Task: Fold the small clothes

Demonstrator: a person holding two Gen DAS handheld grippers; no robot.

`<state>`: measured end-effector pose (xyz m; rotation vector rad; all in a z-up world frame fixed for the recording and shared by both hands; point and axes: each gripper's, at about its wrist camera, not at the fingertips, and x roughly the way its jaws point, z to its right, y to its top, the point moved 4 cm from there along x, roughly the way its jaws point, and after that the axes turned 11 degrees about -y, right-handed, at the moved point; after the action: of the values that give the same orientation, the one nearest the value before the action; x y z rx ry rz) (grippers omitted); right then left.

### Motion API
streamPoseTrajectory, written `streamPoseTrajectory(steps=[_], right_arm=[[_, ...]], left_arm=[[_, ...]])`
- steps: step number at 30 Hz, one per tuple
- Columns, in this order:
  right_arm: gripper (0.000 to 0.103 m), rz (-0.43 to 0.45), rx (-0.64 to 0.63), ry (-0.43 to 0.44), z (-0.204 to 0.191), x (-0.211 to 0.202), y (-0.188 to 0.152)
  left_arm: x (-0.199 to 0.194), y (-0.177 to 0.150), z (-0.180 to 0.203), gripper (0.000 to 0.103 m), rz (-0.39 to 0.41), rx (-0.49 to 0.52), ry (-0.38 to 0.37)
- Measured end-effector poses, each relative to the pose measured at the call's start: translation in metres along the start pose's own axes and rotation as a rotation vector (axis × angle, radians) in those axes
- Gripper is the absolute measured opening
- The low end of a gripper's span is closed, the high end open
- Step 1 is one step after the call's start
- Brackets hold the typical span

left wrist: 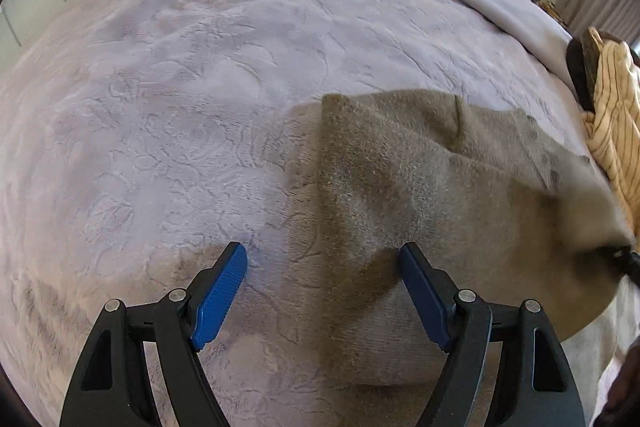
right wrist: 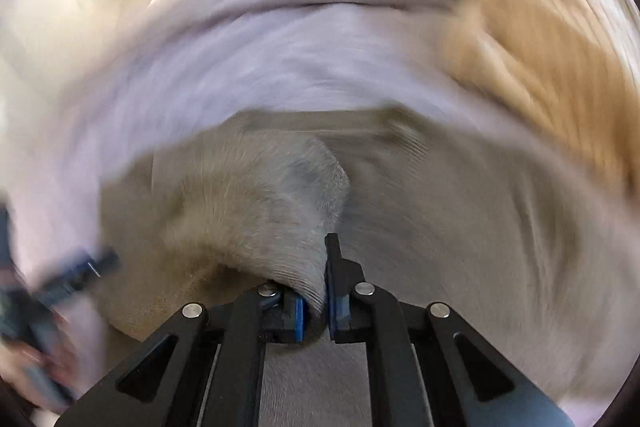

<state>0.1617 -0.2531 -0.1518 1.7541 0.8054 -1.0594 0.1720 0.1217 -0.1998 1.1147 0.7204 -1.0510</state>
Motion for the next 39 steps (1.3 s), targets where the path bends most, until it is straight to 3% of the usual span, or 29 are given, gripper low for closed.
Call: streamPoseTrajectory(steps=[3,6,7,8,10,11,12,13,14,17,19,21,24,31,34,36,39], right_arm=[[0.016,-0.093,0.262,0.098,0.052,0.011,-0.019],[0.021,-0.13,0.424,0.2,0.08,0.014,-0.033],[0.031,-0.13,0.458,0.23,0.085,0.012,-0.034],[0.047,-0.124,0.478,0.254,0.087,0.009,-0.034],[0.065,-0.094,0.509,0.27,0.092,0.004,-0.027],[0.065,-0.086,0.516,0.251,0.09,0.007,-0.024],[0.065,-0.085,0.518,0.228,0.091,0.007,-0.02],[0.049,-0.088,0.526,0.196,0.093,0.011,-0.013],[0.006,-0.101,0.529,0.16,0.095,0.012,-0.01],[0.008,-0.077,0.502,0.153,0.103,0.004,-0.004],[0.008,-0.057,0.424,0.099,0.104,-0.001,-0.007],[0.008,-0.09,0.368,0.037,0.107,0.007,-0.018],[0.006,-0.111,0.416,0.061,0.12,0.012,-0.037],[0.006,-0.102,0.374,0.018,0.118,0.007,-0.038],[0.008,-0.081,0.343,0.008,0.112,-0.001,-0.028],[0.008,-0.058,0.308,-0.005,0.11,-0.012,-0.028],[0.008,-0.097,0.305,-0.056,0.12,-0.003,-0.038]], left_arm=[[0.007,-0.001,0.005,0.079,-0.005,0.015,0.002],[0.008,0.0,0.007,0.079,-0.007,0.019,0.014],[0.008,0.002,0.006,0.079,-0.011,0.014,0.009],[0.009,0.005,0.007,0.079,-0.013,0.013,0.003],[0.009,0.013,0.006,0.079,-0.013,0.017,0.005],[0.011,0.02,0.005,0.079,-0.011,0.021,0.014],[0.012,0.025,0.006,0.079,-0.009,0.024,0.018],[0.013,0.029,0.007,0.079,-0.004,0.026,0.02],[0.015,0.035,0.008,0.079,-0.001,0.03,0.027],[0.011,0.037,0.011,0.079,0.007,0.029,0.029],[0.012,0.036,0.012,0.079,0.007,0.029,0.025],[0.015,0.034,0.01,0.079,-0.006,0.035,0.031],[0.017,0.032,0.002,0.079,-0.017,0.016,0.016],[0.037,0.046,-0.003,0.077,-0.082,-0.081,-0.082],[0.027,0.055,0.005,0.009,-0.06,-0.073,-0.18],[0.015,0.058,0.013,0.009,-0.029,-0.015,-0.177],[0.016,0.056,0.018,0.009,-0.036,0.079,-0.126]])
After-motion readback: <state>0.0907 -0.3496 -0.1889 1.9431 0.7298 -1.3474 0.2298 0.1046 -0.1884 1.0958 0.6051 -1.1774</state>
